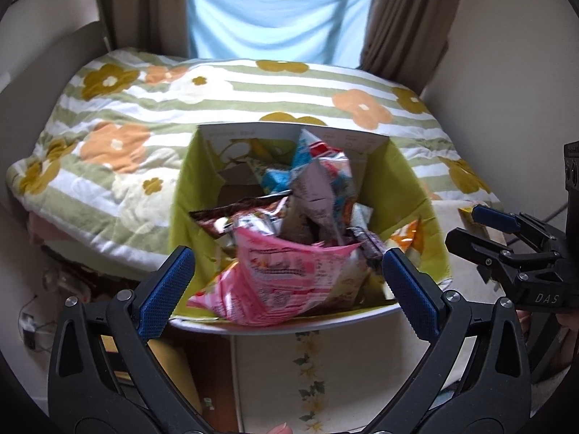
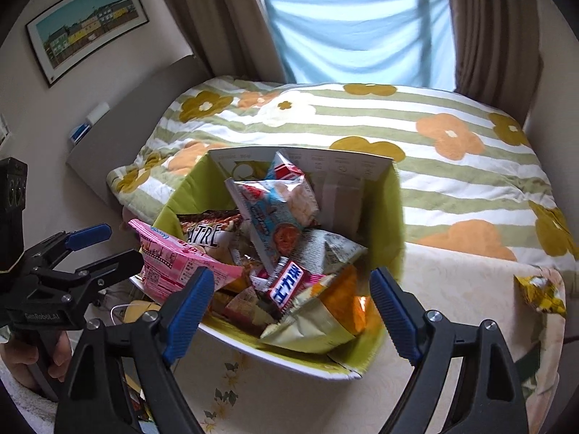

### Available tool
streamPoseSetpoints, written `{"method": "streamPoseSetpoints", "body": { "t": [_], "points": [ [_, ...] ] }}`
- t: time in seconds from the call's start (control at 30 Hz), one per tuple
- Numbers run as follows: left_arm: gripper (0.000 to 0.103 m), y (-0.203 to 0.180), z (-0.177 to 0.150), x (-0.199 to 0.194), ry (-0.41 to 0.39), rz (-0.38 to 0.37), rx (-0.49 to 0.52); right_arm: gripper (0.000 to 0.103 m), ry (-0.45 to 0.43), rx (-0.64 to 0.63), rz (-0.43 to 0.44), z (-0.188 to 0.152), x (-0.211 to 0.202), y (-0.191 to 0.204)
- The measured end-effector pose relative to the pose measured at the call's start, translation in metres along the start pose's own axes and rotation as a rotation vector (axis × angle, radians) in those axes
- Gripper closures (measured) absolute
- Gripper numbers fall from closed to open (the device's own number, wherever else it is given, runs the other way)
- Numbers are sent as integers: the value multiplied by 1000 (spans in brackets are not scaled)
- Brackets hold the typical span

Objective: Organize snacks
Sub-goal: 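Open the right tool over the box and withdraw both tools toward the remaining snacks, then grasp the gold chips bag with the left tool while the right tool grasps the dark green packet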

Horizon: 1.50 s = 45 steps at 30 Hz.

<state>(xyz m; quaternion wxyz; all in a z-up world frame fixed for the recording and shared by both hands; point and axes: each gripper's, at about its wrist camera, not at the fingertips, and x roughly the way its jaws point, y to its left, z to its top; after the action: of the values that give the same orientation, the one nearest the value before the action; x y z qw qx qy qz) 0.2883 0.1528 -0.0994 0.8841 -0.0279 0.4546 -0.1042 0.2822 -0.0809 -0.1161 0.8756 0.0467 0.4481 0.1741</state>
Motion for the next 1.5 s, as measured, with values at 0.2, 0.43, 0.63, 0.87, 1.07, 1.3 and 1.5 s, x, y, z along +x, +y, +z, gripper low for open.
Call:
{"method": "streamPoseSetpoints", "body": {
  "t": [0.2,0.43,0.63,0.87,1.07,1.3,1.5],
  "points": [
    [0,-40,8,11,11,-88,90,0,-25,98,-119,-24,-28,-32],
    [0,-105,25,24,24,-137,253,0,-38,282,-224,-59,-62,-89],
    [0,-175,46,41,26,-188,403,0,-43,430,-369,-91,-88,-145],
    [0,-267,62,79,120,-237,574,0,-4,623,-457,-125,-90,-209],
    [0,-356,72,133,233,-232,766,0,40,758,-451,-155,-76,-255],
    [0,-432,59,193,312,-251,928,0,72,850,-468,-174,-50,-282],
    [0,-480,34,250,404,-265,1065,0,57,885,-493,-177,-34,-300]
  ]
}}
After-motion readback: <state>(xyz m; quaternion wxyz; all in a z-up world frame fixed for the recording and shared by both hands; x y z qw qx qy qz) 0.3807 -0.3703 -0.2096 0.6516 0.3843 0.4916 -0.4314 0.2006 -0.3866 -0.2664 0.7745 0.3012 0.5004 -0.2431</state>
